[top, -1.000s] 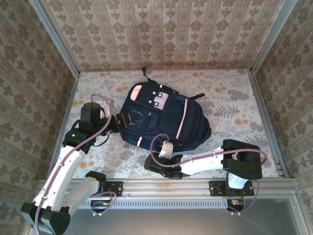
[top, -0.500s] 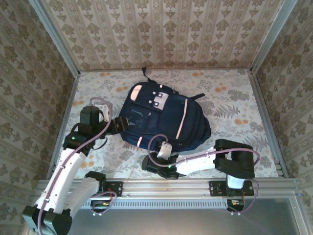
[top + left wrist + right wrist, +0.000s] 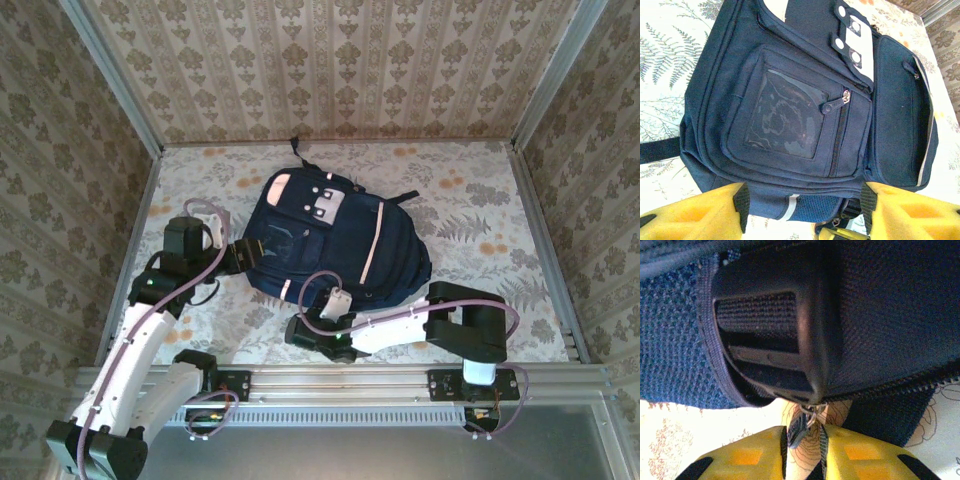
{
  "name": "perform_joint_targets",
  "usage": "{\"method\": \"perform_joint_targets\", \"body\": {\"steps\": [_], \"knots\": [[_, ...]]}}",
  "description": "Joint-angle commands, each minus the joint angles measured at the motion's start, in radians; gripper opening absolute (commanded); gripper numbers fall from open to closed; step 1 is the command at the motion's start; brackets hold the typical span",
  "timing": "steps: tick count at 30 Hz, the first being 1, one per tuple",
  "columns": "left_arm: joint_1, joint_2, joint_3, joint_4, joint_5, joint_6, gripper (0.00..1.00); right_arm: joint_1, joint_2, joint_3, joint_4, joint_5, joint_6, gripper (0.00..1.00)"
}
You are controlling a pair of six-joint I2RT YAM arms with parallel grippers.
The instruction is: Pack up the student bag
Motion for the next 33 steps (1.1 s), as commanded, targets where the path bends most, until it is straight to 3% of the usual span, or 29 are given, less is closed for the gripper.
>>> {"method": "perform_joint_targets", "body": {"steps": [1, 10, 18, 23, 29, 33], "knots": [[0.009, -0.020, -0.013, 0.006, 0.000, 0.020, 0.62, -0.004, 0.034, 0.047, -0.135, 0.051, 0.060, 0.28], [0.010, -0.022, -0.017, 0.009, -0.001, 0.016, 0.61, -0.019, 0.084, 0.062, -0.161, 0.079, 0.083, 0.25], [0.009, -0.019, -0.020, 0.006, -0.018, 0.016, 0.61, -0.025, 0.032, -0.016, -0.164, 0.112, 0.119, 0.09], [0.009, -0.020, -0.020, -0.009, -0.013, -0.028, 0.62, -0.026, -0.067, -0.064, -0.152, 0.131, 0.022, 0.00], [-0.005, -0.040, -0.105, 0.000, 0.047, -0.308, 0.67, -0.027, -0.231, -0.156, -0.076, 0.107, -0.227, 0.00], [-0.113, -0.128, -0.232, 0.093, -0.022, -0.514, 0.68, -0.044, -0.319, -0.237, 0.039, 0.036, -0.392, 0.00]]}}
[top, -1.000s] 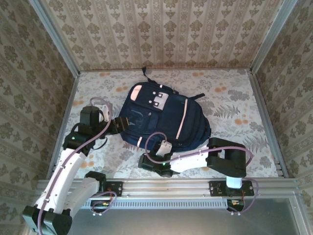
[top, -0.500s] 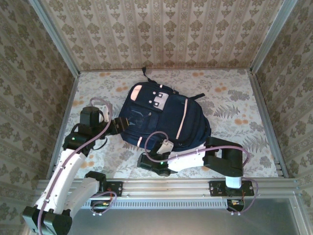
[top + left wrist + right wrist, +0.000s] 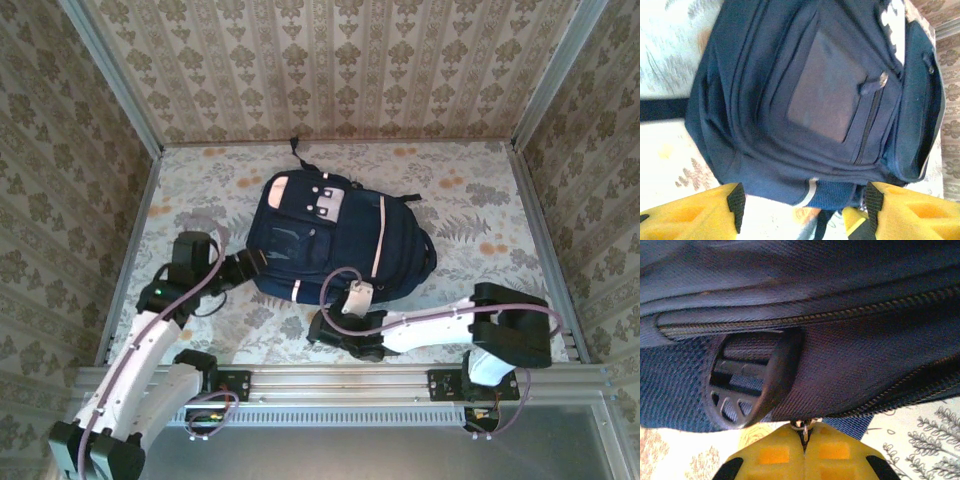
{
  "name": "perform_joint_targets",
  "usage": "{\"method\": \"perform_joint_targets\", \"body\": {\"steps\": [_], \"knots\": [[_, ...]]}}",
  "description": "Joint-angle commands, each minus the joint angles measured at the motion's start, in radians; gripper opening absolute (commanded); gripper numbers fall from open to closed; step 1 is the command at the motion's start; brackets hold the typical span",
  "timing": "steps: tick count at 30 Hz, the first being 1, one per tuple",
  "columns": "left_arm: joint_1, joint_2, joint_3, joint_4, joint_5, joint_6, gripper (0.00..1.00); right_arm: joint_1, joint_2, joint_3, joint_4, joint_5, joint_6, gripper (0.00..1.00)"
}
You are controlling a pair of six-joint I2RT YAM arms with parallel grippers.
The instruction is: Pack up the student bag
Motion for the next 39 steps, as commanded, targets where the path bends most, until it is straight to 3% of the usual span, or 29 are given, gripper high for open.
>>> {"method": "perform_joint_targets", "body": {"steps": [1, 7, 16, 22, 32, 36, 39], "knots": [[-0.096, -0.081, -0.096, 0.082, -0.052, -0.247, 0.69, -0.019, -0.078, -0.060, 0.106, -0.058, -0.234, 0.00], [-0.279, -0.123, -0.210, 0.168, -0.215, -0.410, 0.73, -0.042, -0.165, -0.082, 0.145, -0.222, -0.542, 0.00], [-0.346, -0.014, -0.280, 0.353, -0.335, -0.502, 0.77, -0.057, -0.216, -0.077, 0.101, -0.378, -0.806, 0.00], [-0.366, 0.100, -0.279, 0.437, -0.380, -0.510, 0.76, -0.076, -0.233, -0.096, 0.021, -0.331, -0.786, 0.00], [-0.415, 0.272, -0.235, 0.436, -0.486, -0.565, 0.76, -0.084, -0.218, -0.113, 0.063, -0.368, -0.730, 0.00], [-0.432, 0.307, -0.223, 0.456, -0.523, -0.582, 0.62, -0.083, -0.185, -0.100, 0.093, -0.398, -0.694, 0.00], [-0.436, 0.304, -0.219, 0.453, -0.545, -0.594, 0.39, -0.082, -0.149, -0.084, 0.072, -0.381, -0.671, 0.00]]}}
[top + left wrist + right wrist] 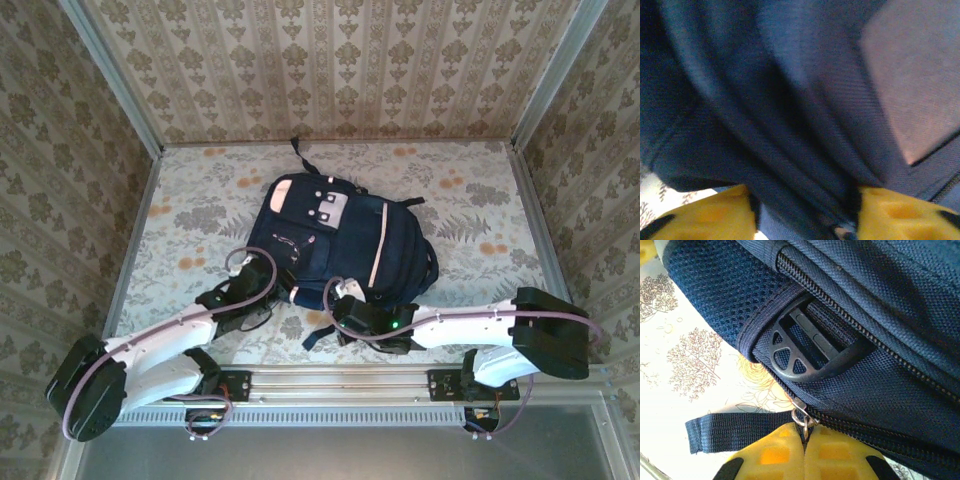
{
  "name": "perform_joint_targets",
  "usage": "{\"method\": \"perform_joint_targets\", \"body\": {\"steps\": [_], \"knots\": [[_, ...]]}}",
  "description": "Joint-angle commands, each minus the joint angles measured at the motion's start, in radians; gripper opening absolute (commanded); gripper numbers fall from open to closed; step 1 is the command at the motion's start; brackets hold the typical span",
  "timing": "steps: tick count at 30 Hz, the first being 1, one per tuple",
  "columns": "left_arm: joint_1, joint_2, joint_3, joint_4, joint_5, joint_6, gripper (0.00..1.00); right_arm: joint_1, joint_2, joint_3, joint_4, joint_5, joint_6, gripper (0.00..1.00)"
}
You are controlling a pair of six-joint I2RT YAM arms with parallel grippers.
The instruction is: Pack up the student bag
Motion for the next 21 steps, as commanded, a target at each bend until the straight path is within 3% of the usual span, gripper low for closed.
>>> {"method": "perform_joint_targets", "body": {"steps": [1, 7, 13, 21], "knots": [[0.002, 0.004, 0.013, -0.016, -0.108, -0.034, 0.32, 0.006, 0.022, 0.038, -0.014, -0.007, 0.046, 0.00], [0.004, -0.095, 0.020, -0.116, -0.200, -0.045, 0.00, 0.005, 0.023, 0.065, -0.152, 0.060, 0.066, 0.00], [0.022, -0.187, 0.027, -0.194, -0.262, -0.050, 0.00, 0.005, 0.001, 0.078, -0.252, 0.099, 0.078, 0.00], [0.076, -0.240, 0.034, -0.238, -0.255, -0.024, 0.00, 0.006, -0.070, 0.053, -0.324, 0.103, 0.088, 0.00]]}}
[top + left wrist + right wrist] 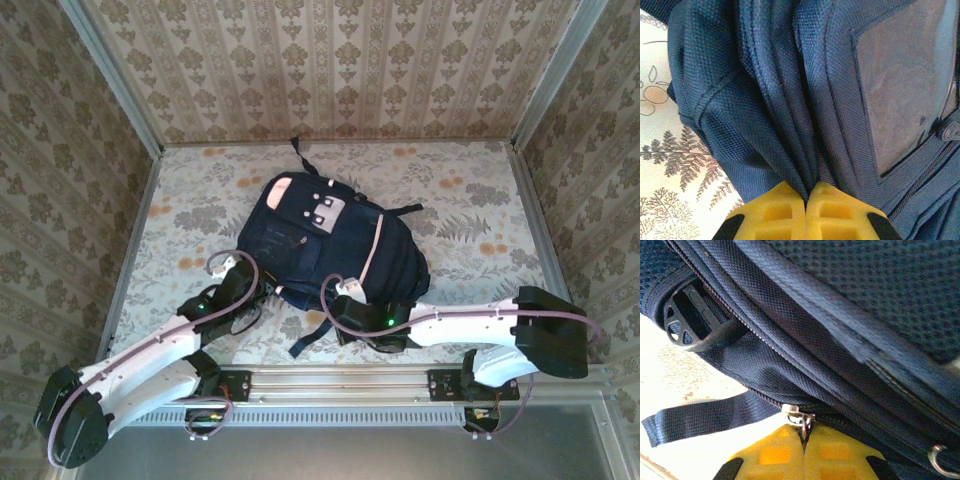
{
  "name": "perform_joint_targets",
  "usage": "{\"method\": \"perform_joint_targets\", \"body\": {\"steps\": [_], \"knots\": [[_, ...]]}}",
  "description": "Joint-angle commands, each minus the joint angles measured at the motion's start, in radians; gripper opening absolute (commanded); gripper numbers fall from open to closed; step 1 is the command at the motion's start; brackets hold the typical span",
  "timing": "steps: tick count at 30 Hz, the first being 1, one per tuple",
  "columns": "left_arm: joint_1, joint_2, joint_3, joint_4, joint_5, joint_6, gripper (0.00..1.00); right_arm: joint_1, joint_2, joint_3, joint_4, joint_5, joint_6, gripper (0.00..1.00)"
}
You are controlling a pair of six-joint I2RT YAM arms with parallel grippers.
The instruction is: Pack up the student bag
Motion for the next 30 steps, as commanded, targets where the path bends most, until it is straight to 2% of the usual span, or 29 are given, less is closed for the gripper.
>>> {"method": "perform_joint_targets", "body": {"steps": [1, 8, 16, 20, 24, 26, 30], "knots": [[0.048, -0.037, 0.032, -0.083, -0.140, 0.028, 0.00, -0.002, -0.056, -0.024, -0.164, 0.067, 0.026, 0.00], [0.086, -0.045, 0.046, -0.102, -0.126, 0.064, 0.00, -0.037, -0.159, -0.086, -0.227, 0.068, 0.047, 0.00], [0.110, -0.038, 0.070, -0.108, -0.120, 0.102, 0.00, -0.155, -0.278, -0.156, -0.284, 0.030, 0.104, 0.00], [0.125, 0.007, 0.099, -0.077, -0.089, 0.158, 0.00, -0.157, -0.312, -0.162, -0.201, -0.044, 0.034, 0.00], [0.159, 0.146, 0.196, -0.033, 0.000, 0.293, 0.01, -0.117, -0.295, -0.128, -0.125, -0.105, -0.033, 0.00], [0.187, 0.250, 0.291, -0.020, 0.073, 0.377, 0.11, -0.096, -0.261, -0.100, -0.081, -0.137, -0.049, 0.00], [0.241, 0.484, 0.520, -0.091, 0.245, 0.539, 0.45, -0.035, -0.135, -0.011, 0.005, -0.152, -0.058, 0.00]]}}
